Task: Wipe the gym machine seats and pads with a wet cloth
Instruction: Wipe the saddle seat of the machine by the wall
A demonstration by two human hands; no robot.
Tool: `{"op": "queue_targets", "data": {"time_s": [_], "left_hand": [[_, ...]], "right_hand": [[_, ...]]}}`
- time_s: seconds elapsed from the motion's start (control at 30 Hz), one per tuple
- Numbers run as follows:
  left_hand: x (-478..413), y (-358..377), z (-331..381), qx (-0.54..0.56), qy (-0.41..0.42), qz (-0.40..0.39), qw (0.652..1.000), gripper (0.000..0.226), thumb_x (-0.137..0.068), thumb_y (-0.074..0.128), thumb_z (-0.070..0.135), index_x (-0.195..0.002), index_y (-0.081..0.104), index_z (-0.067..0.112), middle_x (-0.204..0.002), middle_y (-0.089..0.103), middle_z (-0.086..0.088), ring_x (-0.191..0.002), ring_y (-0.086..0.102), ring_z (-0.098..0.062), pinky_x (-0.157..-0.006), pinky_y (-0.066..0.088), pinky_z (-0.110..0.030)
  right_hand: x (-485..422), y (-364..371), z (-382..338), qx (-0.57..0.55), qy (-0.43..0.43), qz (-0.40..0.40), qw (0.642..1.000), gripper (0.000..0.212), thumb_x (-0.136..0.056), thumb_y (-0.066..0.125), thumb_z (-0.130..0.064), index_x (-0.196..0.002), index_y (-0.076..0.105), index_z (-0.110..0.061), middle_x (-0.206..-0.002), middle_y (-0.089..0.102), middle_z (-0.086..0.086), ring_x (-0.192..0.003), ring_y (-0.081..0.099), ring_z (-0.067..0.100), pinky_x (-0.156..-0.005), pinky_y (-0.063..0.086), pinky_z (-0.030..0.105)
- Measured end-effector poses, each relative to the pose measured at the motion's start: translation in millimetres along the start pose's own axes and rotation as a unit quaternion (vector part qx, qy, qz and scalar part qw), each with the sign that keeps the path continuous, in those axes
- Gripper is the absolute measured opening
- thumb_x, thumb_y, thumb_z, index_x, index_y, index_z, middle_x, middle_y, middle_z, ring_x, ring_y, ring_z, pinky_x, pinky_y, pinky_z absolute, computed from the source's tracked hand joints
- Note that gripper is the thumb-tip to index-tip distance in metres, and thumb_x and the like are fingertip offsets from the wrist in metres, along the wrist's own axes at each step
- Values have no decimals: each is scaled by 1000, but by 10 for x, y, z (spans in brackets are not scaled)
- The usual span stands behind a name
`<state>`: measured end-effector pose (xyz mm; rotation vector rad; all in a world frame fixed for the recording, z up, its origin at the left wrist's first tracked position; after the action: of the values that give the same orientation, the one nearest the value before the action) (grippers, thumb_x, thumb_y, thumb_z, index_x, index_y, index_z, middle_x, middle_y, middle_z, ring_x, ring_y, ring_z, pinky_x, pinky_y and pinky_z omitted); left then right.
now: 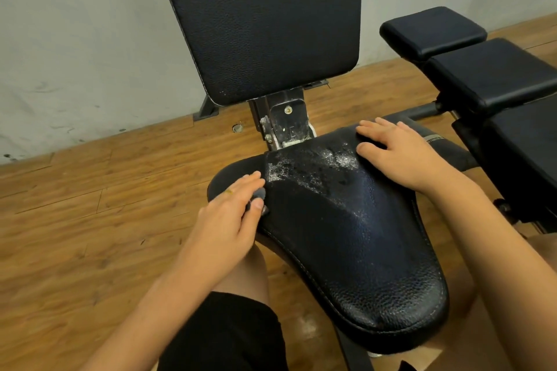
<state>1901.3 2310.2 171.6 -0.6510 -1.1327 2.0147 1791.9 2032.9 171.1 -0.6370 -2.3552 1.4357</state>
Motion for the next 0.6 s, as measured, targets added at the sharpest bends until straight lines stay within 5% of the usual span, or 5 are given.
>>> {"op": "queue_targets", "data": {"time_s": [0.3, 0.47, 0.6], "left_hand": [[-954, 27, -90, -68, -3, -90, 994, 44, -106, 39, 27, -150, 40, 21, -157, 39, 0, -146, 32, -19, -118, 30, -42], [-164, -33, -48, -31, 13, -51, 998, 46, -105, 37, 29, -152, 36, 30, -158, 23, 22, -146, 19, 3, -116, 21, -29], [-422, -3, -76, -36, 16, -57, 998, 44, -106, 39, 27, -149, 42, 27, -156, 31, 20, -145, 22, 2, -113, 22, -24]], "right_hand": [[23, -27, -40, -16, 5, -5, 1000, 49, -100, 45, -33, -149, 42, -22, -159, 30, -7, -149, 17, 13, -122, 4, 37], [22, -5, -42, 2, -2, 2, 1000, 49, -100, 46, -32, -148, 43, -21, -159, 31, -5, -149, 18, 15, -120, 6, 37], [27, -2, -12, 1, 1, 3, 1000, 49, -100, 46, -33, -148, 43, -22, -158, 31, -6, -149, 19, 15, -120, 6, 37]]}}
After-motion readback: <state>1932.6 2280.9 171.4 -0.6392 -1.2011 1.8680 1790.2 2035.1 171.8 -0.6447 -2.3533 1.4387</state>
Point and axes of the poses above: each hand's wrist, its own x-axis away from the middle knuckle, its own y-axis out of the palm, z = x × y, the point moved 2 cm from there along -x, towards the middle knuckle
